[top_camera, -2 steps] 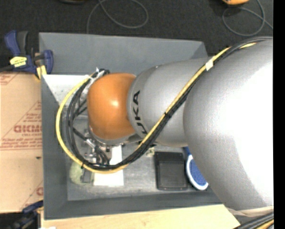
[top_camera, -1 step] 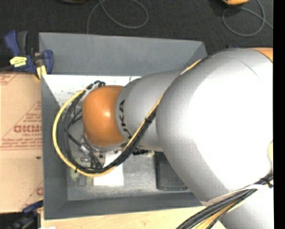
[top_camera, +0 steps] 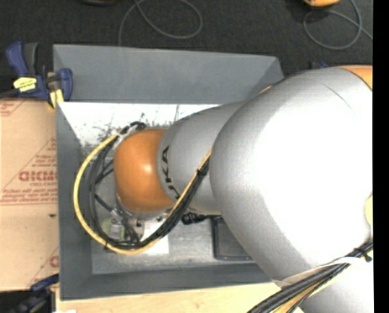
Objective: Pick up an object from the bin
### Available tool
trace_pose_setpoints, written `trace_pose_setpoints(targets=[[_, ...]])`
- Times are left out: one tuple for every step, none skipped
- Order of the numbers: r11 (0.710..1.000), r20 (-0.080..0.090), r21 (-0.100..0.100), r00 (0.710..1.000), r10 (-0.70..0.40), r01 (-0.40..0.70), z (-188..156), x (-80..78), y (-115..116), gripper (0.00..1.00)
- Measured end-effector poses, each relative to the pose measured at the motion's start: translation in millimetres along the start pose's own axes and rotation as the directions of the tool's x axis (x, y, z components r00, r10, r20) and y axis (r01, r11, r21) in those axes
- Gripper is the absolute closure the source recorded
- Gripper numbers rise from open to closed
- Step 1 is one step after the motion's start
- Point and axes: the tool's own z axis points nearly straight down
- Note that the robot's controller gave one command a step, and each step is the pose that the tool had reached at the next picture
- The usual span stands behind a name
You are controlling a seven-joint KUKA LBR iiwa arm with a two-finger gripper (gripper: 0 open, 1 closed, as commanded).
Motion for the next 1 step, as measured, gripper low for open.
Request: trace_pose_setpoints(targets=[[1.000,0.000,0.000,1.000,0.001,-0.001,0.0,0.0,0.0,1.00]])
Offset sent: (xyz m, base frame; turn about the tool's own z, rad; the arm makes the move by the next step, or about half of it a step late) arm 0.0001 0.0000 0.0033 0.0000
